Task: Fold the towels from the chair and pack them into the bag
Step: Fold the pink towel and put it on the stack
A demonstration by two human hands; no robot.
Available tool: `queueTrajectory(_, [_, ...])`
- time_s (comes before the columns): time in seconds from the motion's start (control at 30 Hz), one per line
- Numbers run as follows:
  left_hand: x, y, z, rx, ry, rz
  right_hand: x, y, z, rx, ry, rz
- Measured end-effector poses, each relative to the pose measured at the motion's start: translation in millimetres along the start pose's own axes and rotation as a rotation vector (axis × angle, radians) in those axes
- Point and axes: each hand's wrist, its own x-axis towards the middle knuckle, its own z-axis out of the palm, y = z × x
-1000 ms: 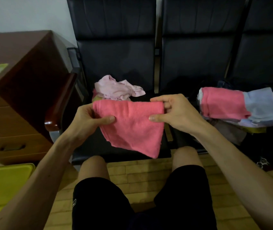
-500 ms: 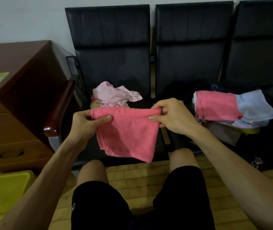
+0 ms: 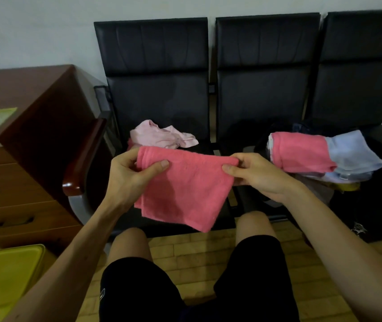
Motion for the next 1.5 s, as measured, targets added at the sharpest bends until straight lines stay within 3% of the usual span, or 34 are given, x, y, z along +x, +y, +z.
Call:
queueTrajectory(0.17, [3.3, 14.9, 10.6, 0.090, -0.119, 0.101, -12.9, 32.4, 8.6, 0.655, 0.005, 0.079])
queueTrajectory(0.23, [2.6, 16.2, 17.2, 0.093, -0.187, 0.074, -21.4, 53.1, 33.4, 0.757, -0.060, 0.203])
queueTrajectory(0.3, [3.1, 9.5, 17.2, 0.069, -0.271, -0.020, -31.6, 60.2, 57.3, 0.726, -0.091, 0.271])
queueTrajectory(0.4, [-0.1, -7.4, 7.8, -0.013, -0.326, -0.201, -35.4, 59.8, 63.4, 0.695, 0.082, 0.262])
queueTrajectory(0.47, [-8.9, -14.2, 9.7, -0.216, -0.286, -0.333, -36.0, 54.9, 58.3, 0.754, 0.139, 0.265])
queueTrajectory(0.6, [-26.9, -27.7, 37.8, -0.658, -0.150, -0.648, -39.9, 46.1, 47.8, 0.808, 0.067, 0.215])
queueTrajectory(0.7, [-32.3, -32.9, 63.6, -0.881, -0.197, -0.880, -42.7, 45.9, 33.0, 0.842, 0.111, 0.171])
queueTrajectory(0.8, [-37.2, -50.5, 87.2, -0.929, -0.280, -0.975, -46.0, 58.3, 9.4, 0.814, 0.192, 0.155])
queueTrajectory(0.9, [-32.9, -59.5, 117.3, -0.756, -0.308, -1.013, -54.9, 77.0, -21.2, 0.773, 0.270, 0.180])
queueTrajectory(1.13, [-3.9, -41.4, 226.0, -0.413, -0.617, -0.733, -72.0, 140.2, -118.7, 0.412, 0.481, 0.373])
queueTrajectory(1.27, [44.3, -37.5, 311.2, -0.207, -0.791, -0.486, -64.7, 140.9, -203.6, 0.237, 0.573, 0.320])
queueTrajectory(1.5, [148.7, -34.6, 474.8, 0.026, -0.764, -0.072, -14.9, 135.6, -370.8, -0.189, 0.716, 0.159])
